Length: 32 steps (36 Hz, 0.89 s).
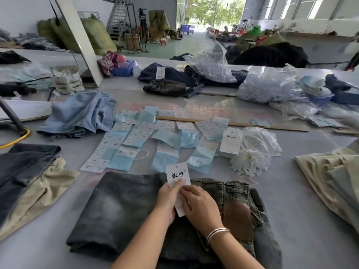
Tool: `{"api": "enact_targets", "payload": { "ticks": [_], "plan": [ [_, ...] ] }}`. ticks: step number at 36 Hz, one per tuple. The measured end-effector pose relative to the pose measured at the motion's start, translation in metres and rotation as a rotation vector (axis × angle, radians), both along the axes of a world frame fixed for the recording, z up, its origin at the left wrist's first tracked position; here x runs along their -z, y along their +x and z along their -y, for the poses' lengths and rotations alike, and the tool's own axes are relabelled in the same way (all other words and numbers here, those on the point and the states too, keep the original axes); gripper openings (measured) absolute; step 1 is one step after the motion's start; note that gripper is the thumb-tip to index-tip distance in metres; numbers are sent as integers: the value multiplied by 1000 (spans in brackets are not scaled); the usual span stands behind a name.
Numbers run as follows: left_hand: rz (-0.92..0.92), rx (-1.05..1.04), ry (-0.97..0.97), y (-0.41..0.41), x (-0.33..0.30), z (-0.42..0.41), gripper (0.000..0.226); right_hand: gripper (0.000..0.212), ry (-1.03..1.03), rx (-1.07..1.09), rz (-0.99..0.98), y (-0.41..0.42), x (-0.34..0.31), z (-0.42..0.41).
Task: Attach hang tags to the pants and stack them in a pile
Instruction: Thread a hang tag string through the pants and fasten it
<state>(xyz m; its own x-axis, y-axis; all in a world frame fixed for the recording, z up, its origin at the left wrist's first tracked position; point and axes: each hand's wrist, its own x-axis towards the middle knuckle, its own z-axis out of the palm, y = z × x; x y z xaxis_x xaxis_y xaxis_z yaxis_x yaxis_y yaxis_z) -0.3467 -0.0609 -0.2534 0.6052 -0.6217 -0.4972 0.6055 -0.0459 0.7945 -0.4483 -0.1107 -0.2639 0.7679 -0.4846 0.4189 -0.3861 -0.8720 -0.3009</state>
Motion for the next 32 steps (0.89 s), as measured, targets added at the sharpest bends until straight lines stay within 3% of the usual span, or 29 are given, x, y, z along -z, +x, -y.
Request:
{"api": "enact_targets", "payload": {
  "ticks": [2,6,9,13,16,19,21,26,28,32],
  "plan": [
    [-7,-23,62,0,1,6,15,14,-93,-38,-37,0,0,1],
    [-93,-75,95,6,2,15,11,36,-175,-68,-144,-7,-6,0],
    [-165,-47,94,12,3,17,9,38,-230,-124,-281,-25,-13,0],
    [-112,-41,137,14,6,18,8,45,26,-340,-382,-48,-22,24],
    [-38,16,157,13,9,15,5,47,137,-205,-174,-58,-40,59],
    [31,66,165,12,11,15,4,15,299,62,129,-64,-54,111],
    [73,69,168,11,12,16,4,16,321,269,185,-67,-58,154],
    [204,65,188,8,15,19,6,27,296,631,-19,-91,-55,236],
    [213,69,191,7,15,19,5,29,295,668,-155,-95,-51,248],
    [245,67,213,8,17,20,4,27,282,657,-229,-84,-44,250]
  ]
}}
